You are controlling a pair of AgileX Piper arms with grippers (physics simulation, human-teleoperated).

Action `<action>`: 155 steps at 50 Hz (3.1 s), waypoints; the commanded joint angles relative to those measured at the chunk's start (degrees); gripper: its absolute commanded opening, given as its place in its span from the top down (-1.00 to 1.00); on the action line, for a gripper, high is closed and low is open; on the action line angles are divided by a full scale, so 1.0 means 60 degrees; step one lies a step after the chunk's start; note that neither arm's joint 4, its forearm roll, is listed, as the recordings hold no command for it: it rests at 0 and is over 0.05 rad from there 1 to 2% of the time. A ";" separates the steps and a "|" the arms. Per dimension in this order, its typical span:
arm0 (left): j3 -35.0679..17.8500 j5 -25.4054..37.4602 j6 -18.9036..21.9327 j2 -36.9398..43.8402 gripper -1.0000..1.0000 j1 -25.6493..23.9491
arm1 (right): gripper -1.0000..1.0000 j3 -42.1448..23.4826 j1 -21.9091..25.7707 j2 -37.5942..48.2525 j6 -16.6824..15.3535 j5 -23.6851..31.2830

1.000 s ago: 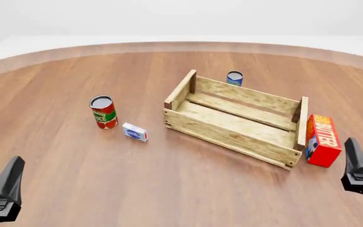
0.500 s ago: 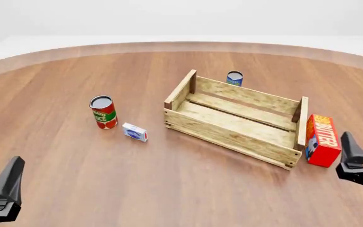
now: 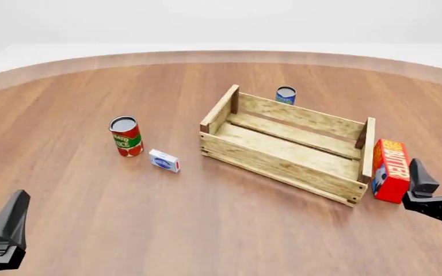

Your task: Pick up the butter and put it in the tray.

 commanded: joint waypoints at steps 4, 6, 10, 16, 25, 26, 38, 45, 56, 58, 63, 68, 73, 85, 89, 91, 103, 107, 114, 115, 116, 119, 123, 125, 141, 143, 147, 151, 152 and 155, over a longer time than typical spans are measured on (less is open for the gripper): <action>0.0000 0.0000 0.0000 0.0000 -1.00 0.0000 | -1.00 0.0000 -0.0100 0.1701 0.0066 -0.1443; 0.0000 0.0000 0.0000 0.0000 -1.00 0.0000 | -1.00 0.0000 -0.0064 0.2100 0.0075 -0.1783; 0.0000 0.0000 0.0000 0.0000 -1.00 0.0000 | -1.00 0.0000 -0.0089 0.2970 0.0111 -0.2534; 0.0000 0.0000 0.0000 0.0000 -1.00 0.0000 | -1.00 0.0000 -0.0109 0.3607 0.0158 -0.3061; 0.0000 0.0000 0.0000 0.0000 -1.00 0.0000 | -1.00 0.0000 -0.0136 0.3943 0.0196 -0.3251; 0.0000 0.0000 0.0000 0.0000 -1.00 0.0000 | -1.00 0.0000 -0.0136 0.3946 0.0193 -0.3253; 0.0000 0.0000 0.0000 0.0000 -1.00 0.0000 | -1.00 0.0000 -0.0147 0.4079 0.0172 -0.3262; 0.0000 0.0000 0.0000 0.0000 -1.00 0.0000 | -1.00 0.0000 -0.0150 0.4155 0.0172 -0.3263; 0.0000 0.0000 0.0000 0.0000 -1.00 0.0000 | -1.00 -0.0002 -0.0210 0.4251 0.0197 -0.3263; 0.0000 0.0000 0.0000 0.0000 -1.00 0.0000 | -1.00 -0.0003 -0.0221 0.4274 0.0195 -0.3263; 0.0000 0.0000 0.0000 0.0000 -1.00 0.0000 | -1.00 -0.0006 -0.0215 0.4311 0.0193 -0.3263; 0.0000 0.0000 0.0000 0.0000 -1.00 0.0000 | -1.00 -0.0002 -0.0229 0.4349 0.0189 -0.3264; 0.0000 0.0000 0.0000 0.0000 -1.00 0.0000 | -1.00 -0.0011 -0.0238 0.4397 0.0191 -0.3264; 0.0000 0.0000 0.0000 0.0000 -1.00 0.0000 | -1.00 -0.0193 -0.0238 0.4662 0.0190 -0.3264; 0.0000 0.0000 0.0000 0.0000 -1.00 0.0000 | -1.00 -0.0315 -0.0235 0.4827 0.0201 -0.3264; 0.0000 0.0000 0.0000 0.0000 -1.00 0.0000 | -1.00 -0.0374 -0.0232 0.4895 0.0207 -0.3264; 0.0000 0.0000 0.0000 0.0000 -1.00 0.0000 | -1.00 -0.0605 -0.0216 0.5234 0.0214 -0.3264; 0.0000 0.0000 0.0000 0.0000 -1.00 0.0000 | -1.00 -0.0670 -0.0200 0.5353 0.0227 -0.3264; 0.0000 0.0000 0.0000 0.0000 -1.00 0.0000 | -1.00 -0.0783 -0.0207 0.5569 0.0262 -0.3264; 0.0000 0.0000 0.0000 0.0000 -1.00 0.0000 | -1.00 -0.0794 -0.0218 0.5590 0.0266 -0.3264; 0.0000 0.0000 0.0000 0.0000 -1.00 0.0000 | -1.00 -0.0813 -0.0224 0.5621 0.0265 -0.3264; 0.0000 0.0000 0.0000 0.0000 -1.00 0.0000 | -1.00 -0.0872 -0.0255 0.5722 0.0299 -0.3264; 0.0000 0.0000 0.0000 0.0000 -1.00 0.0000 | -1.00 -0.0906 -0.0248 0.5792 0.0301 -0.3264; 0.0000 0.0000 0.0000 0.0000 -1.00 0.0000 | -1.00 -0.0929 -0.0281 0.5833 0.0285 -0.3264; 0.0000 0.0000 0.0000 0.0000 -1.00 0.0000 | -1.00 -0.1092 -0.0342 0.6147 0.0300 -0.3264; 0.0000 0.0000 0.0000 0.0000 -1.00 0.0000 | -1.00 -0.1115 -0.0350 0.6194 0.0309 -0.3264; 0.0000 0.0000 0.0000 0.0000 -1.00 0.0000 | -1.00 -0.1157 -0.0365 0.6270 0.0311 -0.3264; 0.0000 0.0000 0.0000 0.0000 -1.00 0.0000 | -1.00 -0.1237 -0.0370 0.6425 0.0330 -0.3264; 0.0000 0.0000 0.0000 0.0000 -1.00 0.0000 | -1.00 -0.1242 -0.0353 0.6441 0.0338 -0.3264; 0.0000 0.0000 0.0000 0.0000 -1.00 0.0000 | -1.00 -0.1253 -0.0311 0.6479 0.0353 -0.3264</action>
